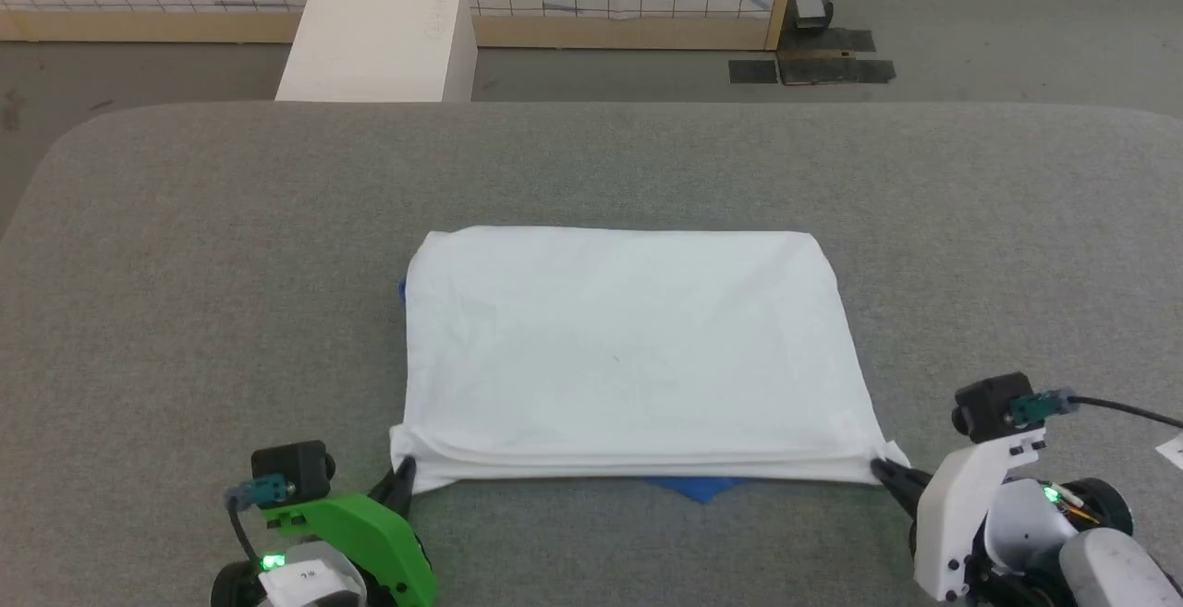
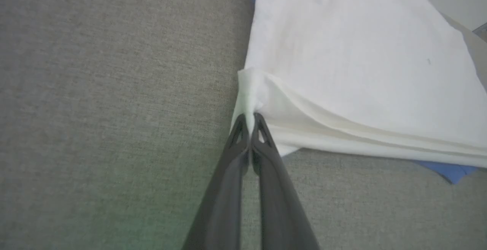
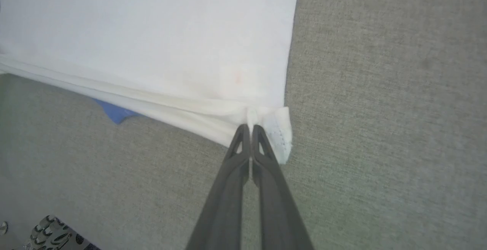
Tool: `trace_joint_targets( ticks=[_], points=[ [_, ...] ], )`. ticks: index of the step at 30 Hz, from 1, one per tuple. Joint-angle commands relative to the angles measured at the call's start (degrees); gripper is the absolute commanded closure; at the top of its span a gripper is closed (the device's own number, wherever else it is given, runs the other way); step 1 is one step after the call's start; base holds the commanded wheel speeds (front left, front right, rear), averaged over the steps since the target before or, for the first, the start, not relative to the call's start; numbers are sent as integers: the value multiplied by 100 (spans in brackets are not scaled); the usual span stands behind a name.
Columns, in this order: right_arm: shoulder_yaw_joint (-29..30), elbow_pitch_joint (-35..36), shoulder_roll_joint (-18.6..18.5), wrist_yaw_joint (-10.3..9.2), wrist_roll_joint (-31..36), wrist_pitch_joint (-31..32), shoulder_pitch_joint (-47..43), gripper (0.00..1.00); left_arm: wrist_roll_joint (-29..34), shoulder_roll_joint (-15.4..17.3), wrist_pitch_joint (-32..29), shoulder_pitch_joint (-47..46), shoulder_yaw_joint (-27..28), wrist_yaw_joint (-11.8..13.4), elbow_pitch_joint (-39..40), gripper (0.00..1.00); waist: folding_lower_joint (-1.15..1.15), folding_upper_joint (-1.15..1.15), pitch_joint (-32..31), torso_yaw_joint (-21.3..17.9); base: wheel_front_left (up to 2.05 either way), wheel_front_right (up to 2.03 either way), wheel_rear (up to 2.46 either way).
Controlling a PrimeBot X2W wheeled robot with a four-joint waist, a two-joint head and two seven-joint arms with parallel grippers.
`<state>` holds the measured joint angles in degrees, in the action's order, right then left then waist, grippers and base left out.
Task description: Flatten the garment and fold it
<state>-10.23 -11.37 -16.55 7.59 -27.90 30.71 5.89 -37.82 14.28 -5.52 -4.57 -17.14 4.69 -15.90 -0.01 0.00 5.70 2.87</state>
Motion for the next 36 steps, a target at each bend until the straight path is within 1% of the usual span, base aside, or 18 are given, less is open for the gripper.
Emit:
trace_joint_targets(
  ticks=[1, 2, 3, 6, 8, 12, 14, 16, 18, 20, 22, 24, 25, 28, 30, 34, 36],
  points=[
    [-19, -35, 13, -10, 71, 23, -62, 100, -9, 9, -18, -54, 22, 38, -111, 24, 1, 0, -17, 4, 0, 0, 0],
    [-47, -30, 19, -10, 80, 34, -73, 60, -6, 12, -36, -78, 15, 45, -174, 0, 1, 0, -26, 4, 0, 0, 0],
    [-77, -17, 22, -10, 63, 77, -97, 0, -3, 26, -82, -106, 1, 50, -245, 0, 1, 0, -40, 5, 0, 0, 0],
    [-114, 163, -9, -10, -34, 204, -199, 0, 26, 104, -174, -147, 1, 108, -357, 0, 1, 0, -119, 5, 0, 0, 0],
    [-87, 389, -65, -10, -156, 318, -307, 0, 32, 177, -260, -150, 37, 192, -390, 0, 1, 0, -183, 6, 0, 0, 0],
    [290, 1054, -100, -10, -558, 645, -534, 0, 30, 330, -353, -152, 203, 436, -163, 0, 1, 0, -304, 24, 0, 0, 0],
    [595, 1395, -96, -10, -708, 839, -575, 0, 30, 404, -228, -179, 351, 525, 88, 0, 1, 0, -329, 30, 0, 0, 0],
    [914, 1635, -89, -10, -702, 984, -502, 0, 30, 439, 81, -227, 550, 580, 386, 0, 1, 0, -327, 30, 0, 0, 0],
    [1130, 1690, -80, -10, -557, 1180, -309, 0, 162, 512, 518, -274, 705, 619, 702, 0, 1, 0, -263, 19, 0, 0, 0],
    [1262, 1521, 24, -10, -468, 1361, -47, 0, 319, 529, 1014, -329, 807, 626, 969, 0, 1, 0, -143, 19, 0, 0, 0],
    [1201, 1264, 16, -10, -247, 1522, 277, 0, 542, 533, 1530, -374, 827, 613, 1210, 0, 1, 0, -1, 39, 0, 0, 0],
    [1157, 940, 165, -10, -212, 1629, 624, 0, 760, 518, 1843, -410, 829, 602, 1384, 0, 1, 0, 152, 68, 0, 0, 0],
    [1079, 748, 177, -10, -155, 1700, 812, 0, 910, 521, 1933, -437, 814, 583, 1471, 0, 1, 0, 236, 90, 0, 0, 0],
    [890, 271, 169, -10, -81, 1844, 1231, 0, 1288, 423, 2035, -520, 818, 576, 1738, 0, 1, 0, 474, 196, 0, 0, 0],
    [716, -34, 86, -10, -86, 1951, 1446, 0, 1530, 305, 2046, -604, 896, 504, 1936, 0, 1, 0, 627, 273, 0, 0, 0],
    [367, -488, -109, -10, -237, 2035, 1724, 0, 1935, -92, 2050, -577, 1100, 428, 2295, 0, 1, 0, 864, 402, 0, 0, 0],
    [193, -618, -165, -10, -374, 2041, 1791, 0, 2056, -230, 2050, -540, 1202, 356, 2367, 0, 1, 0, 943, 433, 0, 0, 0]
  ],
)
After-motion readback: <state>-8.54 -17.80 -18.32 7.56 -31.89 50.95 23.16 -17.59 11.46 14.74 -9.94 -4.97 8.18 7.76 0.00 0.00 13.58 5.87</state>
